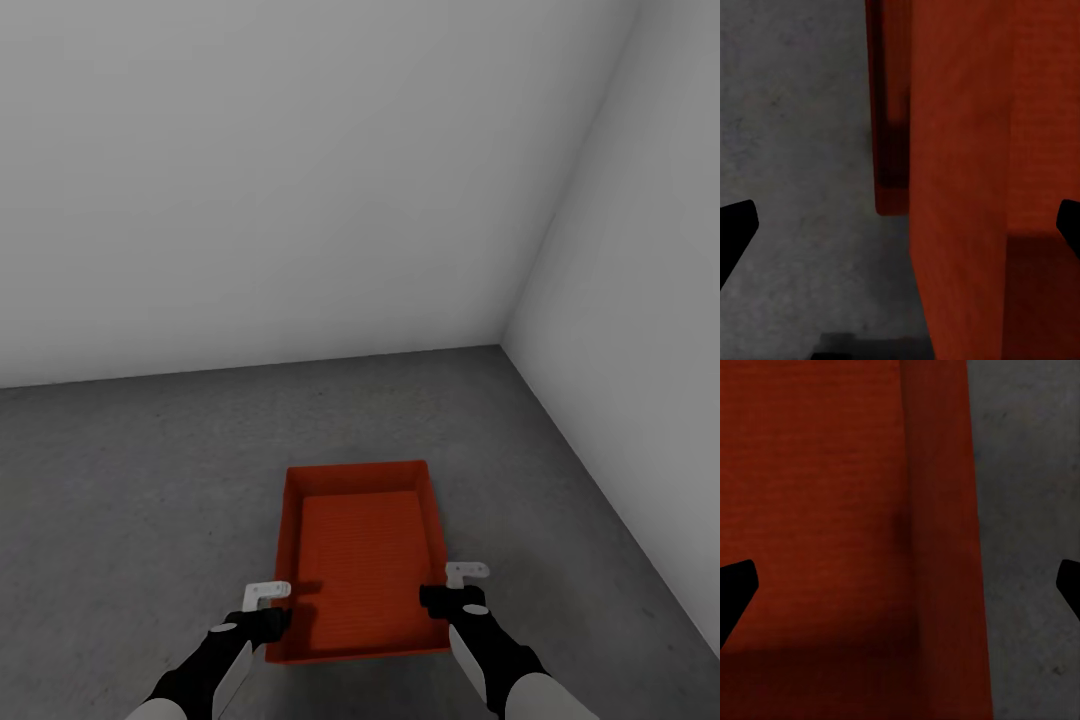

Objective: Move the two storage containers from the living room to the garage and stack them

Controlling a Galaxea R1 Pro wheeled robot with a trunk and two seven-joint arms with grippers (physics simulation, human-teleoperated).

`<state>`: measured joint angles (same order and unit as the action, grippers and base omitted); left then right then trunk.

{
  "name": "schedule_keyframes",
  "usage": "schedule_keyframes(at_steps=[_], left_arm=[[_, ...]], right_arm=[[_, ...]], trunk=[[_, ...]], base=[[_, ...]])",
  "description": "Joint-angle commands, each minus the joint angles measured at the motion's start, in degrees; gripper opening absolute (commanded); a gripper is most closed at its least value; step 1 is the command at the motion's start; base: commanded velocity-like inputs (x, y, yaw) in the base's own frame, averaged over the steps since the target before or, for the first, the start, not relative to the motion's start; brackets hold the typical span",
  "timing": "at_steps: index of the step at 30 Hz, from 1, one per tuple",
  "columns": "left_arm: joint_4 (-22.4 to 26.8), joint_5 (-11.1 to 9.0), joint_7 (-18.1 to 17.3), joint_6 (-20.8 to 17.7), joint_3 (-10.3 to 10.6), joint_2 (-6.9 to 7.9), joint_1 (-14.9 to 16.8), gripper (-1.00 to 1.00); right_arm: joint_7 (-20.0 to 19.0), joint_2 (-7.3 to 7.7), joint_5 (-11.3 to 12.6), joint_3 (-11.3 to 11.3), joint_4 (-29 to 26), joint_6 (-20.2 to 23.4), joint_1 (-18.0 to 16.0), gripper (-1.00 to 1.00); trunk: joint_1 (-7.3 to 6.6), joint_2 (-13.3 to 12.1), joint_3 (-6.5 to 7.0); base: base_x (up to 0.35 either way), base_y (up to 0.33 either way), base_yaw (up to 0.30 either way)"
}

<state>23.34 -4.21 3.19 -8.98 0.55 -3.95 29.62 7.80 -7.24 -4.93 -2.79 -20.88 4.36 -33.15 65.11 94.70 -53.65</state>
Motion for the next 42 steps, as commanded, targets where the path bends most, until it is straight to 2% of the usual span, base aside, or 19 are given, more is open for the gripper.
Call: schedule_keyframes(at_steps=[1, 33, 42], left_arm=[[0.1, -0.4, 0.2, -0.3, 0.1, -0.01, 0.0, 1.0], [0.1, -0.4, 0.2, -0.4, 0.1, -0.01, 0.0, 1.0], [0.1, -0.4, 0.2, -0.4, 0.1, -0.01, 0.0, 1.0]], right_arm=[[0.1, -0.05, -0.5, -0.3, -0.1, 0.4, 0.0, 1.0], [0.1, -0.07, -0.5, -0.3, -0.1, 0.3, 0.0, 1.0], [0.1, -0.14, -0.4, -0.3, -0.1, 0.2, 0.0, 1.0]], trunk=[[0.0, 0.0, -0.04], [-6.81, -12.4, 5.54], [-8.79, -16.0, 7.82]], base=[[0.0, 0.0, 0.0], [0.0, 0.0, 0.0], [0.0, 0.0, 0.0]])
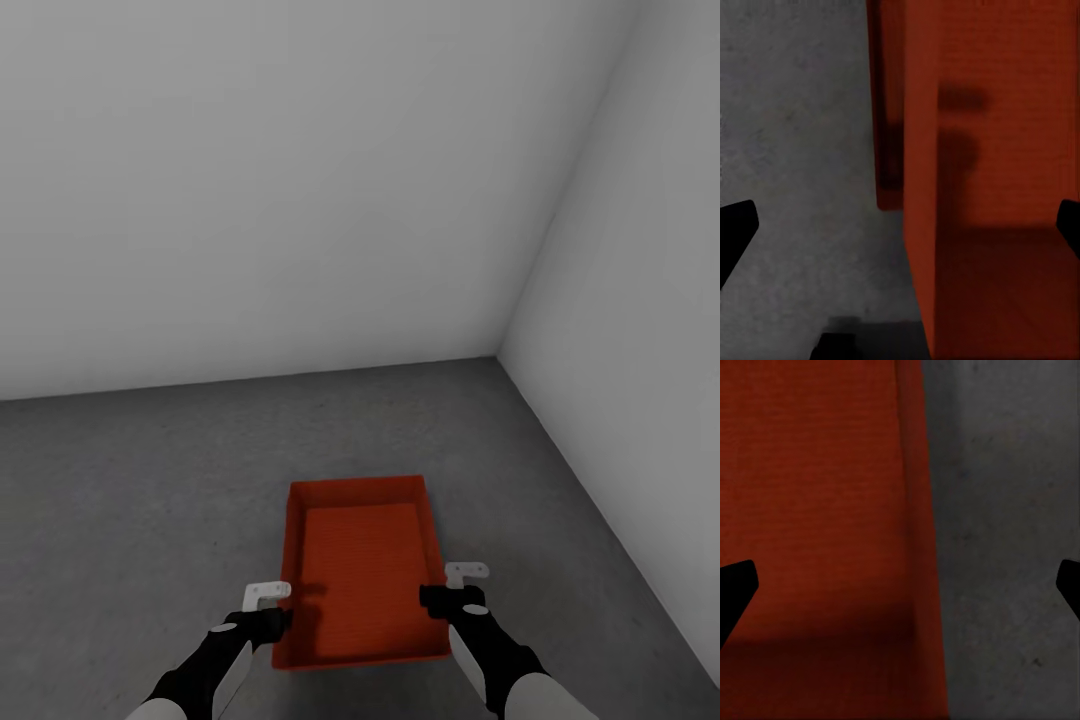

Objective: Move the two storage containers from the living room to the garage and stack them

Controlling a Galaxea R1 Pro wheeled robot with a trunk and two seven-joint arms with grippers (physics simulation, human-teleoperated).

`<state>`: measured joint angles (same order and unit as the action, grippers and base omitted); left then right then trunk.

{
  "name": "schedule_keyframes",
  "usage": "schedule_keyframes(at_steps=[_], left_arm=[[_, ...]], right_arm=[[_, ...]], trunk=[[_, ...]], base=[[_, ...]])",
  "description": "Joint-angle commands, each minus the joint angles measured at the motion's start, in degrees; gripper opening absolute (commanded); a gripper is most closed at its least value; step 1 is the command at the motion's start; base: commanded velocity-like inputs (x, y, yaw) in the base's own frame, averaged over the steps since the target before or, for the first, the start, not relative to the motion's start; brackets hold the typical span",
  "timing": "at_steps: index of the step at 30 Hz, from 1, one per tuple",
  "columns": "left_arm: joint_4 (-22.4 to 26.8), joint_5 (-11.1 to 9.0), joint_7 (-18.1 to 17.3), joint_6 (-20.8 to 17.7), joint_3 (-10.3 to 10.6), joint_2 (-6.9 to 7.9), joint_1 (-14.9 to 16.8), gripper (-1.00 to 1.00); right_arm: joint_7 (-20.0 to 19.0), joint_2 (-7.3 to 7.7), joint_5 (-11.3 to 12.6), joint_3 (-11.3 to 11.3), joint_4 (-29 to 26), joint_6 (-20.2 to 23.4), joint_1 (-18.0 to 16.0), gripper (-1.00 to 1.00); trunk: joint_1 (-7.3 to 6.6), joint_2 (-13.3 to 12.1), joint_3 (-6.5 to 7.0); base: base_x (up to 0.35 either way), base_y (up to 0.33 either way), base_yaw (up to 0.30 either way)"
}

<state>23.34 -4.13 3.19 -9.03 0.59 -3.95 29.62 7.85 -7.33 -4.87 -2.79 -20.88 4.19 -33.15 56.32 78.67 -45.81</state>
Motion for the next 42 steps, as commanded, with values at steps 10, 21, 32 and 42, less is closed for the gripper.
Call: schedule_keyframes(at_steps=[10, 21, 32, 42], left_arm=[[0.1, -0.5, 0.2, -0.4, 0.1, 0.0, 0.0, 1.0], [0.0, -0.6, 0.2, -0.4, 0.0, 0.0, 0.0, 1.0], [-1.5, -0.7, 0.3, -0.3, 0.0, 0.05, 0.0, 1.0], [-6.2, -0.7, 0.3, 0.5, -0.1, 0.42, 0.0, 1.0]], right_arm=[[0.1, -0.04, -0.6, -0.3, -0.1, 0.4, 0.0, 1.0], [0.1, 0.01, -0.6, -0.3, -0.1, 0.4, 0.0, 1.0], [0.1, 0.05, -0.4, -0.4, 0.5, 0.4, 0.0, 1.0], [0.1, 0.58, -0.2, -0.5, 1.4, 0.4, 0.0, 1.0]], trunk=[[-2.2, -4.0, 2.7], [-4.62, -8.4, 5.71], [-7.04, -12.8, 8.72], [-9.23, -16.8, 11.46]], base=[[0.0, 0.0, 0.0], [0.0, 0.0, 0.0], [0.0, 0.0, 0.0], [0.0, 0.0, -0.029]])
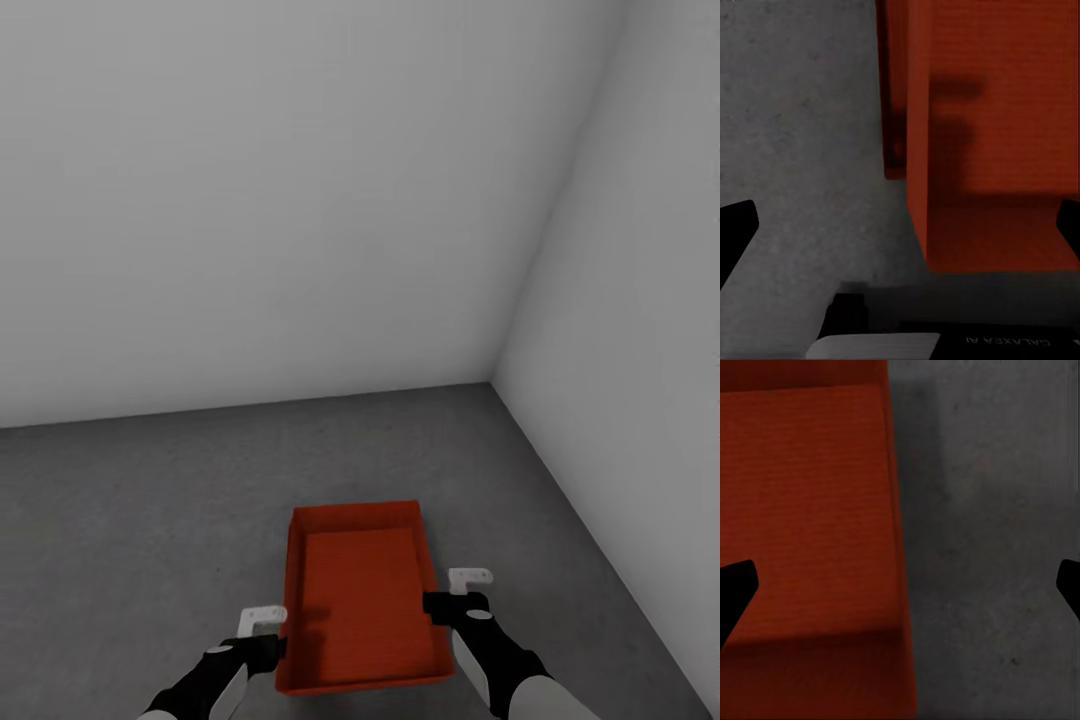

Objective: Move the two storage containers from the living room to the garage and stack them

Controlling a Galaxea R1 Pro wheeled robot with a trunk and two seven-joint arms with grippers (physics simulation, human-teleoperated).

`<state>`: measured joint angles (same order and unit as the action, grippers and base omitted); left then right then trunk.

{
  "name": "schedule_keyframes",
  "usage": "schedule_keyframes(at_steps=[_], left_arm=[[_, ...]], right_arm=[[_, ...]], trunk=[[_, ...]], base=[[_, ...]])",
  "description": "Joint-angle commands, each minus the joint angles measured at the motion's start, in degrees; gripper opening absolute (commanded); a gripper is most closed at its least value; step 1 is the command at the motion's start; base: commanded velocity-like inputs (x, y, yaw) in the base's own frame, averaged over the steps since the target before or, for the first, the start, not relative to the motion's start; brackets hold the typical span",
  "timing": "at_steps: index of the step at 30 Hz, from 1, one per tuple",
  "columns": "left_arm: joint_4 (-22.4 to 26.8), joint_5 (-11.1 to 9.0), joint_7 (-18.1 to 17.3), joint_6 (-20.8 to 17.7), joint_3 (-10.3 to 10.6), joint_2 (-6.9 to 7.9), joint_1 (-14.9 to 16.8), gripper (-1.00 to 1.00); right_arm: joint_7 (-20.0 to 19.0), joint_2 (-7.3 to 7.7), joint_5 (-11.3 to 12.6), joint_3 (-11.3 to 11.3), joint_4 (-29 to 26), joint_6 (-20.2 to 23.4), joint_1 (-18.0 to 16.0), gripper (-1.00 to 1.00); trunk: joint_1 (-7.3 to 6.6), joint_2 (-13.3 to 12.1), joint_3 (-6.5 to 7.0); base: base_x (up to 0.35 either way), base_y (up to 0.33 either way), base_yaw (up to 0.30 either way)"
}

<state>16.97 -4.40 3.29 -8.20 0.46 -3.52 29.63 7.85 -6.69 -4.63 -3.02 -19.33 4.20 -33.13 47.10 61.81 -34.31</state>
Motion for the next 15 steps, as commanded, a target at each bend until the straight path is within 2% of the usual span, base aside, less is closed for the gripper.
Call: schedule_keyframes(at_steps=[1, 9, 15], left_arm=[[0.1, -0.5, 0.2, -0.3, 0.1, 0.02, 0.0, 1.0], [-0.9, -0.6, 0.2, -0.3, -0.1, 0.29, 0.0, 1.0], [-2.2, -0.5, 0.2, -0.2, -0.1, 0.35, 0.0, 1.0]], right_arm=[[0.1, -0.06, -0.5, -0.3, -0.1, 0.4, 0.0, 1.0], [0.1, -0.08, -0.5, -0.3, -0.1, 0.4, 0.0, 1.0], [0.0, -0.08, -0.5, -0.3, -0.1, 0.4, 0.0, 1.0]], trunk=[[-0.22, -0.4, 0.24], [-1.98, -3.6, 2.35], [-3.3, -6.0, 3.51]], base=[[0.0, 0.0, -0.068], [0.0, 0.0, -0.069], [0.0, 0.0, -0.016]])
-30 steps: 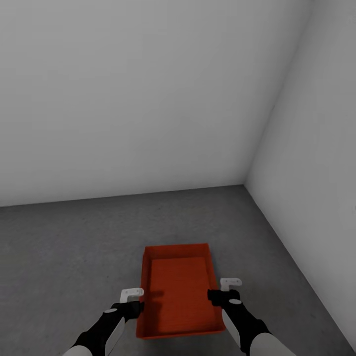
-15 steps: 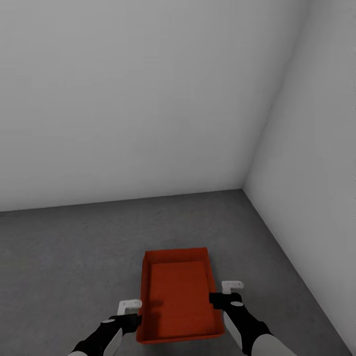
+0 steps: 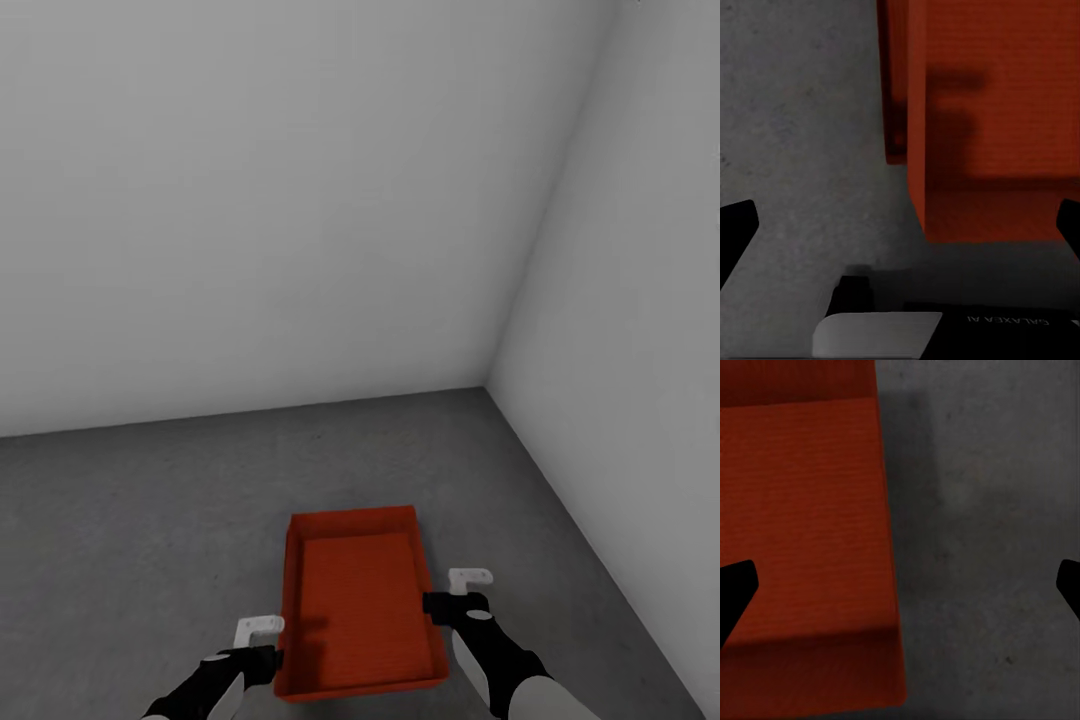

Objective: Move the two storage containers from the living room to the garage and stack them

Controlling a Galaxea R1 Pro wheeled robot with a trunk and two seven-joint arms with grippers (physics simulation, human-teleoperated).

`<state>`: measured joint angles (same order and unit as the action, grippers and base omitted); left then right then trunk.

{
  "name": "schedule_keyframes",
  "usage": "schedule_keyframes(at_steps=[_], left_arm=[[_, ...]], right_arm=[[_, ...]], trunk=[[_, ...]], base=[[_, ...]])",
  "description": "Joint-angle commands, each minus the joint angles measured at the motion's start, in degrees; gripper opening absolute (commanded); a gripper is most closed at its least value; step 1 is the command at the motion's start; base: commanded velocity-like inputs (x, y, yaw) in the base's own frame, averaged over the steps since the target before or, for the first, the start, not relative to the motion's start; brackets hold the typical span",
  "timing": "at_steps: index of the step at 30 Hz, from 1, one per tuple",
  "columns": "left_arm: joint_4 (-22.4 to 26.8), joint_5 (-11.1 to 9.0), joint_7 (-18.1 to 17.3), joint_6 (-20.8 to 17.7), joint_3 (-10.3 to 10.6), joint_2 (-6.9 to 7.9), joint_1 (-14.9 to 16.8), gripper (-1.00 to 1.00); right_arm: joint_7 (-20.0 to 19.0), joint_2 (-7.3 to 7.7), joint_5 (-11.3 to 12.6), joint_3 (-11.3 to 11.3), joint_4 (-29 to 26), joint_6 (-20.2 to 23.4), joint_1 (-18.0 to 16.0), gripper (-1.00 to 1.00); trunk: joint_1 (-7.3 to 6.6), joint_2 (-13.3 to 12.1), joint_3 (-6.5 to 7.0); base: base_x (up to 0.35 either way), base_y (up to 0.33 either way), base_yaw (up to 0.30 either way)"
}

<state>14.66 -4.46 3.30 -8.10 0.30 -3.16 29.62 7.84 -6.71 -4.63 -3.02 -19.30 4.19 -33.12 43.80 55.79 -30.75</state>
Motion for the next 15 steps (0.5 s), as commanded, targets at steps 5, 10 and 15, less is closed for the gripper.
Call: schedule_keyframes(at_steps=[5, 10, 15], left_arm=[[0.0, -0.5, 0.3, -0.3, 0.0, -0.06, 0.0, 1.0], [0.0, -0.5, 0.3, -0.3, 0.1, -0.06, 0.0, 1.0], [0.0, -0.5, 0.3, -0.3, 0.1, -0.08, 0.0, 1.0]], right_arm=[[0.1, -0.05, -0.5, -0.3, -0.2, 0.4, 0.0, 1.0], [0.1, -0.05, -0.5, -0.3, -0.2, 0.4, 0.0, 1.0], [0.3, 2.77, -0.6, -1.1, 0.2, 0.4, 0.1, 1.0]], trunk=[[-1.1, -2.0, 0.86], [-2.2, -4.0, 1.76], [-3.3, -6.0, 2.66]], base=[[0.0, 0.0, -0.001], [0.0, 0.0, 0.0], [0.0, 0.0, 0.0]])
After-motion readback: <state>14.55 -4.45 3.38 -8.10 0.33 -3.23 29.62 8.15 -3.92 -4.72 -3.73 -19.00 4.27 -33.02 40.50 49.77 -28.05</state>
